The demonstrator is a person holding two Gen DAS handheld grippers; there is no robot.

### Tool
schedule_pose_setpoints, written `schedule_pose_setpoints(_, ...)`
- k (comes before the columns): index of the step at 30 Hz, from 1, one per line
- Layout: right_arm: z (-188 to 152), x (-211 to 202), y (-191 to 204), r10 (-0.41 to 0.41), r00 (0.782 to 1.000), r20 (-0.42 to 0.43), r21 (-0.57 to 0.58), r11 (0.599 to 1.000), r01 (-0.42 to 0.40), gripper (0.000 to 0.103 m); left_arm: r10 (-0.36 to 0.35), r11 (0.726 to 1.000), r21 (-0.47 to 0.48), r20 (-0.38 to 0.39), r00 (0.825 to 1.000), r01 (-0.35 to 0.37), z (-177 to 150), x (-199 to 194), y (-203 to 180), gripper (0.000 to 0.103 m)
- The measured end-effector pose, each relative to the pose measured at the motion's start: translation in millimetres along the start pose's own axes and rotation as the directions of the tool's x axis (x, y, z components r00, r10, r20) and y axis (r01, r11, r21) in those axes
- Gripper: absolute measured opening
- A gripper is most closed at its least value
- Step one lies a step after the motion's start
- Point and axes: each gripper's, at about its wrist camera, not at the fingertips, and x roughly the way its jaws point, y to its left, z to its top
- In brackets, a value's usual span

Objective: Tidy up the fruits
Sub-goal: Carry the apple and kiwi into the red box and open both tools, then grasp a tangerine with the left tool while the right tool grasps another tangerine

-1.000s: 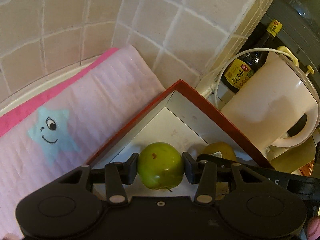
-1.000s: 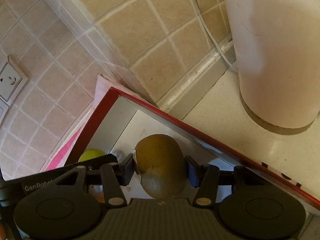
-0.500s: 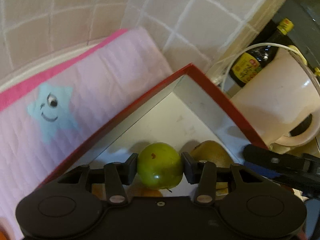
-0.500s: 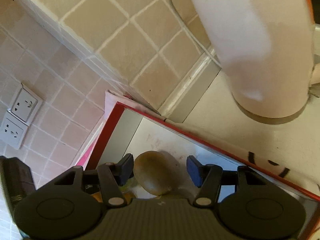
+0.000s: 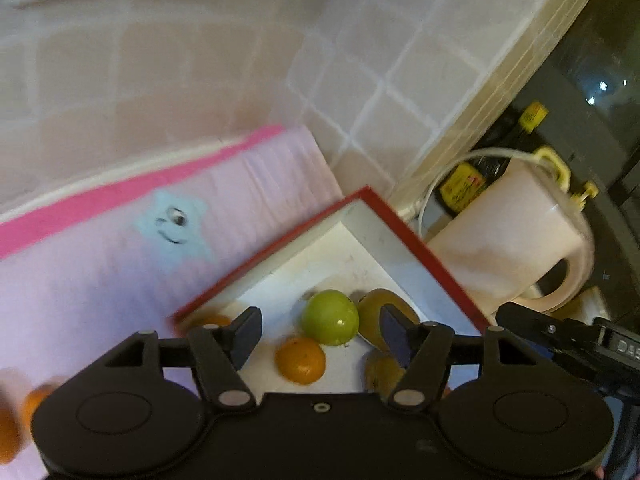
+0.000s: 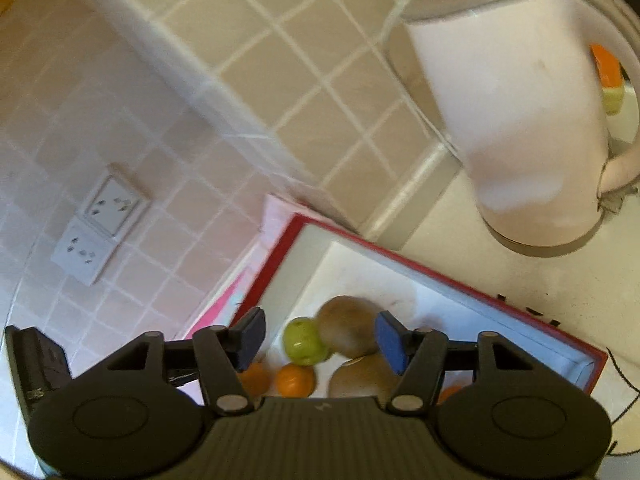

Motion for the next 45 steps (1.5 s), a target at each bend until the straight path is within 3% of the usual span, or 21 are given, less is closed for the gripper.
schedule_pose_setpoints(4,-9,-16,29,0.023,1.0,0.014,-0.068,0.997,-0.022,0.073,0.024,0.999,-0.024,0.095,0.995,-0.022,-7,-66,19,0.079)
schedule_pose_setpoints(7,-16,-25,53,0.045,0.999,0.022,-0.118,0.992,-0.042,0.08,0.07,0.997,-0.045,0.175,0.982,-0.063,-12,-120,34,0.08)
schedule_pose_setpoints(11,-29,-35,86,0.072,0.997,0.04,-0.177,0.982,-0.064,0.088,0.149,0.988,-0.09,0.288,0.946,-0.128,-21,-197,59,0.081)
schedule_pose_setpoints(14,-42,-41,110,0.092,0.993,0.068,-0.209,0.975,-0.076,0.097,0.222,0.974,-0.129,0.354,0.909,-0.188,-32,-248,75,0.082)
schedule_pose_setpoints(20,-70,-46,152,0.111,0.988,0.11,-0.277,0.958,-0.077,0.1,0.345,0.935,-0.238,0.422,0.838,-0.264,-58,-324,113,0.083)
schedule_pose_setpoints(26,-94,-38,187,0.133,0.989,0.065,-0.364,0.926,-0.101,0.1,0.413,0.898,-0.339,0.43,0.803,-0.281,-90,-357,150,0.083)
schedule_pose_setpoints(34,-118,-16,219,0.122,0.992,-0.023,-0.475,0.872,-0.118,0.09,0.443,0.872,-0.391,0.373,0.815,-0.295,-109,-345,193,0.083)
schedule_pose_setpoints(39,-131,15,229,0.076,0.995,-0.071,-0.508,0.856,-0.102,0.083,0.441,0.853,-0.436,0.312,0.841,-0.286,-114,-323,228,0.083)
schedule_pose_setpoints(41,-136,30,230,0.063,0.993,-0.104,-0.505,0.856,-0.108,0.076,0.435,0.85,-0.443,0.283,0.854,-0.286,-114,-312,239,0.083)
schedule_pose_setpoints(45,-152,66,231,0.013,0.985,-0.175,-0.519,0.849,-0.103,0.068,0.391,0.86,-0.436,0.231,0.891,-0.265,-111,-281,254,0.083)
